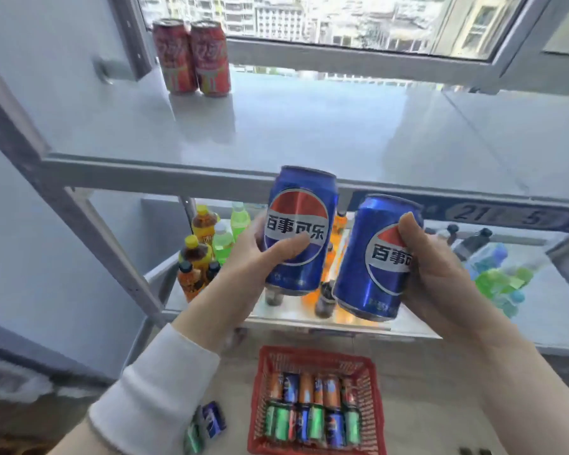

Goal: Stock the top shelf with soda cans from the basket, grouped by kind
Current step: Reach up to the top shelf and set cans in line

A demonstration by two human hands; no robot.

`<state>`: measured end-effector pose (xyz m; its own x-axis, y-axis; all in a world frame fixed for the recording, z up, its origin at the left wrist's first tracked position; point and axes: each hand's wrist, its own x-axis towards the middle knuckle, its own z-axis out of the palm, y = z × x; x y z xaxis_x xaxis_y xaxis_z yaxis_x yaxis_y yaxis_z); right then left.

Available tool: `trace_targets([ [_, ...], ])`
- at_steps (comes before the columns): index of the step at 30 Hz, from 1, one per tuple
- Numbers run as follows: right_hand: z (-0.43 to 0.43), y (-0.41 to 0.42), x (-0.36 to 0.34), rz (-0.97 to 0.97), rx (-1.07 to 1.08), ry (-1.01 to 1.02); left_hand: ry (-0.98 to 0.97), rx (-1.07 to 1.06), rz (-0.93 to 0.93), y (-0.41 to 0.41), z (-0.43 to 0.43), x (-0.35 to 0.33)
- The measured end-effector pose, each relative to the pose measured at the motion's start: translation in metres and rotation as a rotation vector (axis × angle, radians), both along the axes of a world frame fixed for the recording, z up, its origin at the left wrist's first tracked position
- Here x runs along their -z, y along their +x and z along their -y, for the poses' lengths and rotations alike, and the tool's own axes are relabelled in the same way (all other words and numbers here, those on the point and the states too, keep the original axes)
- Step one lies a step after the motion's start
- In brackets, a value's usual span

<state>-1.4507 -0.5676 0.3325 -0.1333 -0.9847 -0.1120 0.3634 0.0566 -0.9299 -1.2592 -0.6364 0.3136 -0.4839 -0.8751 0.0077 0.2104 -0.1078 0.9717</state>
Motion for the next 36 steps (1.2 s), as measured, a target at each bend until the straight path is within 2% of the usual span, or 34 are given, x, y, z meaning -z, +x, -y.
trace_targets([
  [8,0.086,-0.039,-0.067,-0.219,-0.036,-0.131,-0.171,-0.132,0.073,-0.025,0.081,-0.057],
  [12,0.130,-0.046,-0.079,-0.301,0.008,-0.219,-0.243,-0.170,0.177,-0.030,0.125,-0.071],
  [23,0.257,-0.046,-0.069,-0.319,0.069,-0.236,-0.405,-0.142,0.460,-0.032,0.261,-0.081],
  [31,0.339,-0.047,-0.060,-0.442,0.147,-0.251,-0.493,-0.178,0.537,-0.043,0.335,-0.075],
  [36,0.369,-0.045,-0.059,-0.492,0.174,-0.254,-0.470,-0.140,0.557,-0.043,0.364,-0.074],
])
